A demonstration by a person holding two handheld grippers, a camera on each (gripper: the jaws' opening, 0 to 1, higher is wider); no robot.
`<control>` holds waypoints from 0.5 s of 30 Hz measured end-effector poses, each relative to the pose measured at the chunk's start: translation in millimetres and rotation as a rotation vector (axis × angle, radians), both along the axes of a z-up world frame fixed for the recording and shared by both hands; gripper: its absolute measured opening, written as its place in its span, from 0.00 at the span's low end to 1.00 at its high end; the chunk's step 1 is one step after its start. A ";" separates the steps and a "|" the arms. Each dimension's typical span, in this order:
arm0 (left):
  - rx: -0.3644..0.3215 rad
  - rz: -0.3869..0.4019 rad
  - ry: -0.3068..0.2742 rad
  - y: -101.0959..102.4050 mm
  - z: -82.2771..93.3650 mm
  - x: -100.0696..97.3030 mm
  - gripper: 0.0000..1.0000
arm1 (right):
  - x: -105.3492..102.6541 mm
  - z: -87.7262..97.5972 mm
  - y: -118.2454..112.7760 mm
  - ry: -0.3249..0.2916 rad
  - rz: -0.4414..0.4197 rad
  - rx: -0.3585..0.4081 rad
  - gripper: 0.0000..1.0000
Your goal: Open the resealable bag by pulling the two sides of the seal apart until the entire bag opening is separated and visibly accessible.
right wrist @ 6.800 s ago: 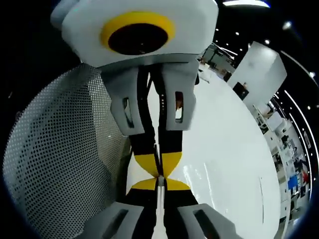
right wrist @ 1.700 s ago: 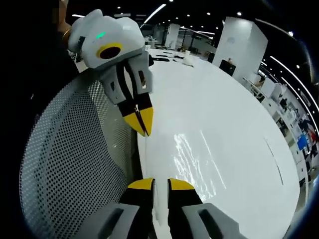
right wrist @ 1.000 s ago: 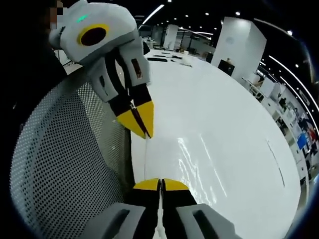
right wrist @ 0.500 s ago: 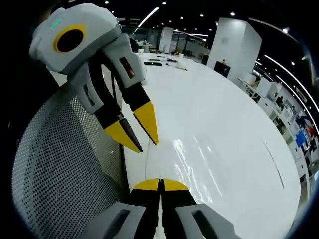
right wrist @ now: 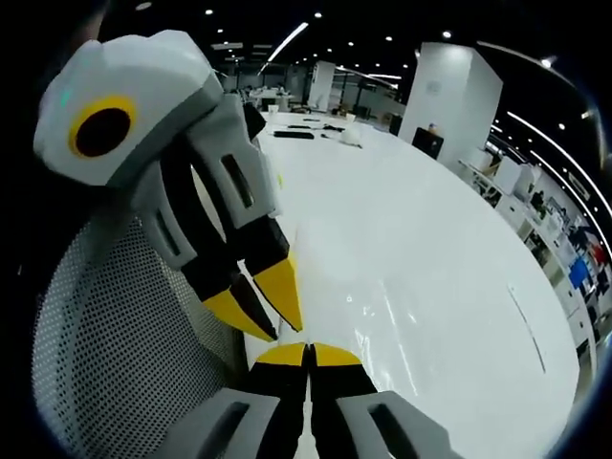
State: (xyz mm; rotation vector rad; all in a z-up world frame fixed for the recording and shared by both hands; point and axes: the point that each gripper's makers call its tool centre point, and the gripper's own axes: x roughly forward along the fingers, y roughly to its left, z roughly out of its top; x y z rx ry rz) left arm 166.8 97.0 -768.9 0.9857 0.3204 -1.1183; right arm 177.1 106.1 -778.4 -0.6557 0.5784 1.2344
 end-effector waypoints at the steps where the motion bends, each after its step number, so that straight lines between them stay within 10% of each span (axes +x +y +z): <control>1: -0.001 0.002 0.005 0.4 -0.7 0.3 0.05 | 0.5 1.5 0.3 -0.003 0.000 0.003 0.00; 15: -0.032 0.030 0.016 1.5 2.0 0.4 0.00 | 18.6 24.1 1.8 0.015 -0.110 0.122 0.00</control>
